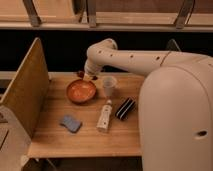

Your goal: Place the pepper in the ceramic cup

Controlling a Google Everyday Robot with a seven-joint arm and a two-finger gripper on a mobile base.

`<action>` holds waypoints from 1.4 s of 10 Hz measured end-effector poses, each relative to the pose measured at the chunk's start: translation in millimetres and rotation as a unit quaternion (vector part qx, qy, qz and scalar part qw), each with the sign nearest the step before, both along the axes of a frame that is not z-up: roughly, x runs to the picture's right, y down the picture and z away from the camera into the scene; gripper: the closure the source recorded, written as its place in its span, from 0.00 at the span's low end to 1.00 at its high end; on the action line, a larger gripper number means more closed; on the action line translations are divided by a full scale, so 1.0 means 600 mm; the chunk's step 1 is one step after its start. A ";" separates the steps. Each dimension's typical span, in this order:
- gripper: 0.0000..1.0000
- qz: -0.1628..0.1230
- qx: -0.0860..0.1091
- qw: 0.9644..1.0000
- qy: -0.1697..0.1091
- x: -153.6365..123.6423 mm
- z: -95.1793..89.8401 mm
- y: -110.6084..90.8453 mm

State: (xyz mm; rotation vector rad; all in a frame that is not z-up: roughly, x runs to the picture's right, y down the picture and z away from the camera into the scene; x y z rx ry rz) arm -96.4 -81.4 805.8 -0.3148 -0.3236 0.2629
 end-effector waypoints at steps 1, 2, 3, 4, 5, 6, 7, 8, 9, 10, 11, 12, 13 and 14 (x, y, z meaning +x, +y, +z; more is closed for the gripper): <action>1.00 -0.003 0.011 1.000 0.023 0.018 0.007 -0.015; 1.00 -0.006 0.023 0.999 0.046 0.037 0.013 -0.034; 1.00 -0.009 0.039 0.997 0.073 0.058 0.018 -0.059; 1.00 -0.013 0.054 0.993 0.103 0.080 0.022 -0.084; 1.00 -0.015 0.058 0.991 0.116 0.086 0.027 -0.091; 1.00 -0.016 0.056 0.990 0.125 0.088 0.033 -0.089; 1.00 -0.007 0.051 0.990 0.131 0.093 0.039 -0.084; 1.00 0.001 0.046 0.990 0.134 0.098 0.044 -0.078; 1.00 0.017 0.041 0.990 0.133 0.104 0.048 -0.071; 1.00 0.036 0.039 0.990 0.130 0.112 0.050 -0.068; 1.00 0.058 0.037 0.989 0.127 0.127 0.052 -0.065; 1.00 0.072 0.037 0.989 0.126 0.140 0.053 -0.063; 1.00 0.083 0.036 0.988 0.124 0.151 0.056 -0.060; 1.00 0.094 0.033 0.988 0.121 0.159 0.062 -0.055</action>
